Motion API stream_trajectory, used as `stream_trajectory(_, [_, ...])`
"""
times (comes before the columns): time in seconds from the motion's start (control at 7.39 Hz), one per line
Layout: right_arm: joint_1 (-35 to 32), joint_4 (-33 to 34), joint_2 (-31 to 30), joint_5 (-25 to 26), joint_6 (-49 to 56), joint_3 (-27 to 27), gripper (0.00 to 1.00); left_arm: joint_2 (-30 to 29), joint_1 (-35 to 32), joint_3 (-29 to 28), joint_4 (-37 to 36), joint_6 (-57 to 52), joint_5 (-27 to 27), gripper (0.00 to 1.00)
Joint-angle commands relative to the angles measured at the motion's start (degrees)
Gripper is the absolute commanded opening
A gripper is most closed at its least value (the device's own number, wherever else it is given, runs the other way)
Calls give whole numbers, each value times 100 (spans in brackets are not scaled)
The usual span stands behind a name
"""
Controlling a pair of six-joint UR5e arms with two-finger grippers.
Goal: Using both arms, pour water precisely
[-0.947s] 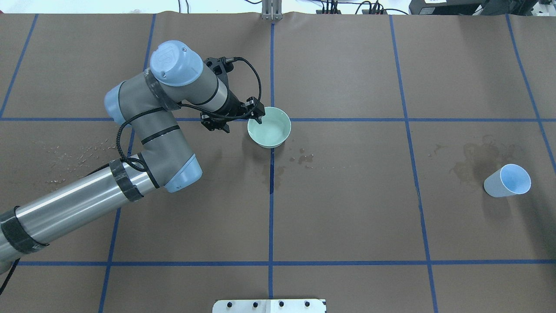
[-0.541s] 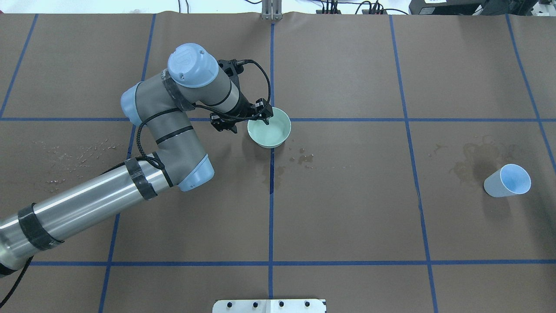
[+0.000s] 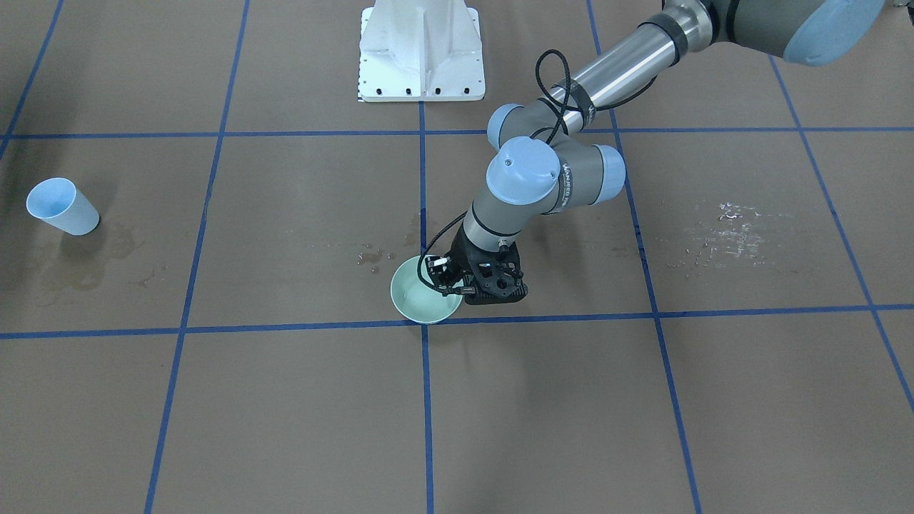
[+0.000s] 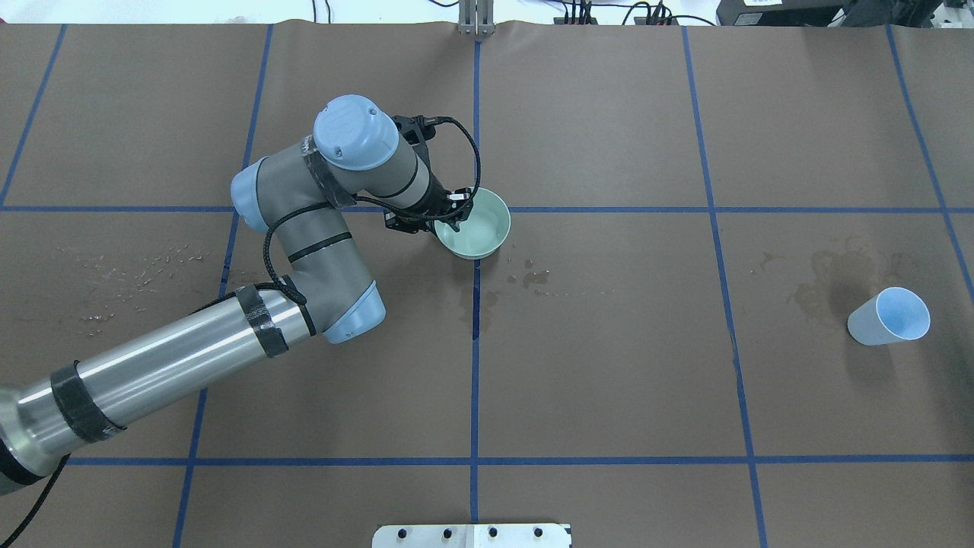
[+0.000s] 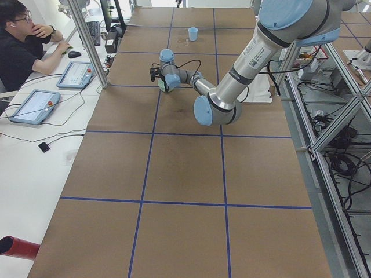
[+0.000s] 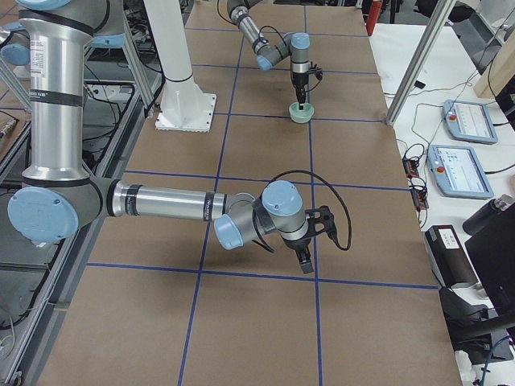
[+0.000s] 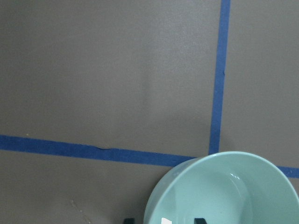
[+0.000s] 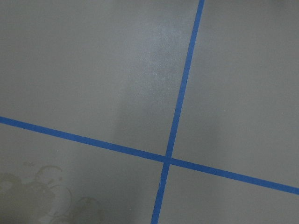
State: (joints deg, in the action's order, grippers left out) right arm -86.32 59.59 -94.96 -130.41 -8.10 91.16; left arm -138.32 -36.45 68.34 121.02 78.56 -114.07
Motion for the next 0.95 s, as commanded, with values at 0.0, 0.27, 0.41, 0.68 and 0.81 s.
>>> stream_trajectory(0.0, [-77, 8, -23, -115, 1, 7, 99, -2, -116, 117, -70, 159, 25, 0])
stream_trajectory(0.27, [-121, 9, -58, -221, 1, -2, 99, 41, -658, 650, -750, 152, -567, 0])
stream_trajectory(0.41, [-130, 96, -84, -221, 1, -2, 99, 224, -1036, 1037, -1051, 73, -1008, 0])
stream_trajectory(0.68, [-130, 490, -110, -221, 236, 7, 99, 1607, -1416, 2230, -1063, -740, -1196, 0])
stream_trajectory(0.81, [-139, 701, -145, -221, 430, 24, 99, 2285, -1600, 2619, -1063, -1259, -1205, 0])
